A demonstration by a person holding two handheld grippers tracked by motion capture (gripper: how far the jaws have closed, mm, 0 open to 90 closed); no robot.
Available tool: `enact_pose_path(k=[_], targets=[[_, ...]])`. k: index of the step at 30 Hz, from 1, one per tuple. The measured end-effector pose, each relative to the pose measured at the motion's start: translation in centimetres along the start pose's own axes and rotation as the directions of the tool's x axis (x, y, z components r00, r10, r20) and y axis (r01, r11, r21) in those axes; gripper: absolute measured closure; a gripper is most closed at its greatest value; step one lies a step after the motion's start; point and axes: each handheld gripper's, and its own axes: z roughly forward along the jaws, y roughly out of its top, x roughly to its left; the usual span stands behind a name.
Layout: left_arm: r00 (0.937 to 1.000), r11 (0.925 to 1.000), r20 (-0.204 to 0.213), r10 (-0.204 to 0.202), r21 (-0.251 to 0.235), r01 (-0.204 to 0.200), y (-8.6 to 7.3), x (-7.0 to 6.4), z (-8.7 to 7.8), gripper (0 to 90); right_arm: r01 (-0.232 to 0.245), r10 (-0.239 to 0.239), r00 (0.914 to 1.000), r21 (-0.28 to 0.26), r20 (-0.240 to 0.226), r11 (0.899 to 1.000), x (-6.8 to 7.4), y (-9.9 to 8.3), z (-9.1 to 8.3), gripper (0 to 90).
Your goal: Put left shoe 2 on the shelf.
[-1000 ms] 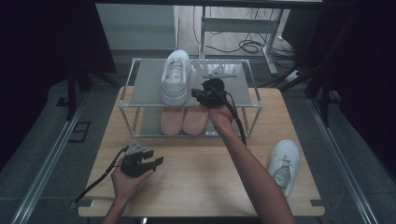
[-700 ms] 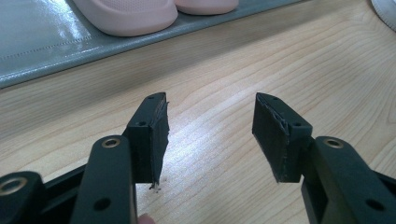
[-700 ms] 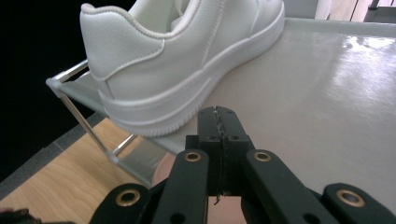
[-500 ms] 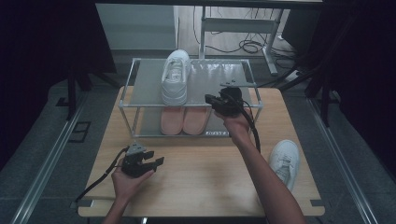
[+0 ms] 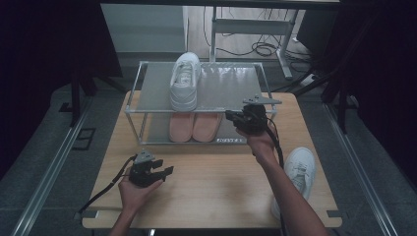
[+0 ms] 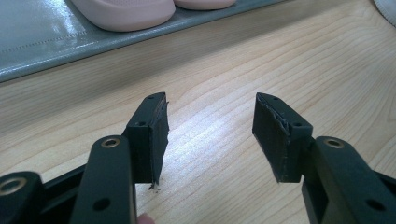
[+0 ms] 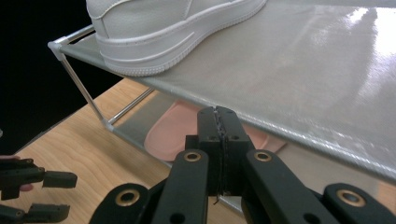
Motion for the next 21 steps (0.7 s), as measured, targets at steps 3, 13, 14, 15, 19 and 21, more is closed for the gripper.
enact_pose_path(k=[3, 13, 14, 15, 19, 21], targets=[[1.0, 1.0, 0.001, 0.001, 0.002, -0.001, 0.0, 0.0, 0.0, 45.8, -0.005, 0.005, 1.0, -0.003, 0.001, 1.0, -0.2, -0.4, -0.6, 89.4], [1.0, 1.0, 0.002, 0.001, -0.004, -0.001, 0.0, 0.0, 0.0, 45.7, 0.007, -0.007, 0.9999, 0.012, 0.013, 1.0, -0.4, -2.2, -2.3, 89.2], [1.0, 1.0, 0.002, -0.003, -0.005, 0.003, 0.0, 0.0, -0.1, 45.7, 0.01, -0.01, 0.9998, 0.015, 0.015, 1.0, -0.3, -2.4, -2.5, 89.2], [1.0, 1.0, 0.001, -0.003, -0.004, 0.003, 0.0, 0.0, -0.1, 45.7, 0.015, -0.016, 0.9997, 0.019, 0.016, 1.0, -0.4, -2.7, -2.7, 89.2], [1.0, 1.0, -0.001, -0.002, -0.008, 0.002, 0.0, 0.0, -0.3, 45.7, 0.018, -0.019, 0.9996, 0.031, 0.021, 0.999, -0.5, -3.9, -3.7, 89.2], [1.0, 1.0, -0.002, 0.001, -0.009, -0.001, 0.0, 0.0, -0.3, 45.7, 0.019, -0.019, 0.9995, 0.039, 0.024, 0.999, -0.5, -4.5, -4.2, 89.2]])
